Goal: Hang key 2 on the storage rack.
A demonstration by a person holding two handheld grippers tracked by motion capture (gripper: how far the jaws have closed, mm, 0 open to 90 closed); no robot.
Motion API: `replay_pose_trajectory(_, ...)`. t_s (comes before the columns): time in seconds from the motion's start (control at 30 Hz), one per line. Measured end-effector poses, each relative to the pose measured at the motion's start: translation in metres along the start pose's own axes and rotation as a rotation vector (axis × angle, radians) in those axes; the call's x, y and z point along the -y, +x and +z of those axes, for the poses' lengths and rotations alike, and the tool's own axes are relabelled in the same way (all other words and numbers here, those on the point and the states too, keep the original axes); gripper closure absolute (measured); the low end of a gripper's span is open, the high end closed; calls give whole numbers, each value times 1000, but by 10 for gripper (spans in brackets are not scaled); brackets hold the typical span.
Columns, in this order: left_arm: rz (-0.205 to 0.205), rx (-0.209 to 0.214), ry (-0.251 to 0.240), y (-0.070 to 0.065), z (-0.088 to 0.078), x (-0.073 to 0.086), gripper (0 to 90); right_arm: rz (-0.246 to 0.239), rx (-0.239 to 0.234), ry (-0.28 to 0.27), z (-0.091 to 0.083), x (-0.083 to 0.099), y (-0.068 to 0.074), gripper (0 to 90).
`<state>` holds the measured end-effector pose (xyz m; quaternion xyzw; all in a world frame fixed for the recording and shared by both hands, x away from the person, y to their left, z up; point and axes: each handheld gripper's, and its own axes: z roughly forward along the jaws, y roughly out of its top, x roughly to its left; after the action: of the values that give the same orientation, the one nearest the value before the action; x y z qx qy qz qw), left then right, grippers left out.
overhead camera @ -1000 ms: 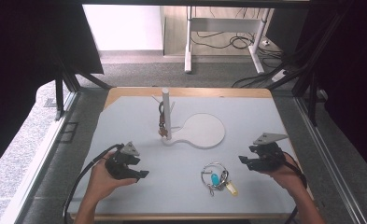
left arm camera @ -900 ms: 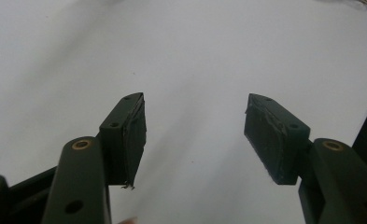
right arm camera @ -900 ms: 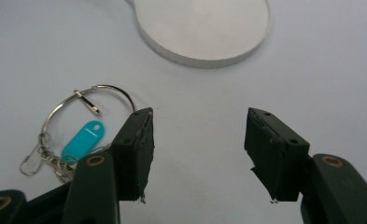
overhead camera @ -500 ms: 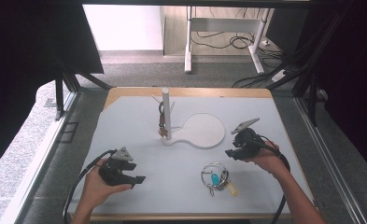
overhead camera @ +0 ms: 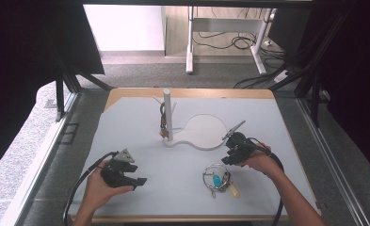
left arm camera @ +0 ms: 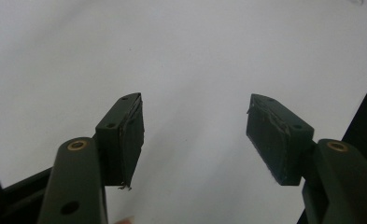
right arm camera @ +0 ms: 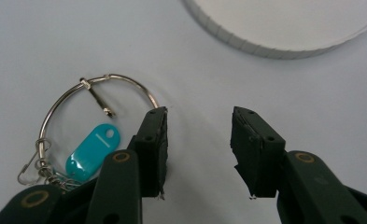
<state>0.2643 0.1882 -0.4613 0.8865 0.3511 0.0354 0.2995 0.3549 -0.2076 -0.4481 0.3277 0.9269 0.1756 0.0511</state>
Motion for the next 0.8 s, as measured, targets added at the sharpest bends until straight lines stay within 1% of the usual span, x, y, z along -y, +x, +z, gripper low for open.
replay_pose_trajectory(0.1, -4, 2, -7, 0, 1, 0, 374, -4, -24, 15, 4, -1, 4, 576)
replay_pose_trajectory(0.2, -8, 3, -6, -1, 3, -1, 374, -16, -27, 23, 6, -3, 7, 584)
replay_pose_trajectory(0.47, -6, 1, -2, -1, 2, -1, 374, -17, -59, 85, 12, -7, 13, 617)
replay_pose_trajectory(0.6, -9, 3, 4, -3, 4, -1, 373, -21, -66, 122, 16, -6, 15, 620)
replay_pose_trajectory(0.7, -4, 3, 4, -3, 4, 0, 373, -23, -69, 136, 19, -6, 17, 627)
replay_pose_trajectory(0.8, -4, 22, -12, -3, 4, 0, 373, -26, -65, 154, 22, -7, 17, 635)
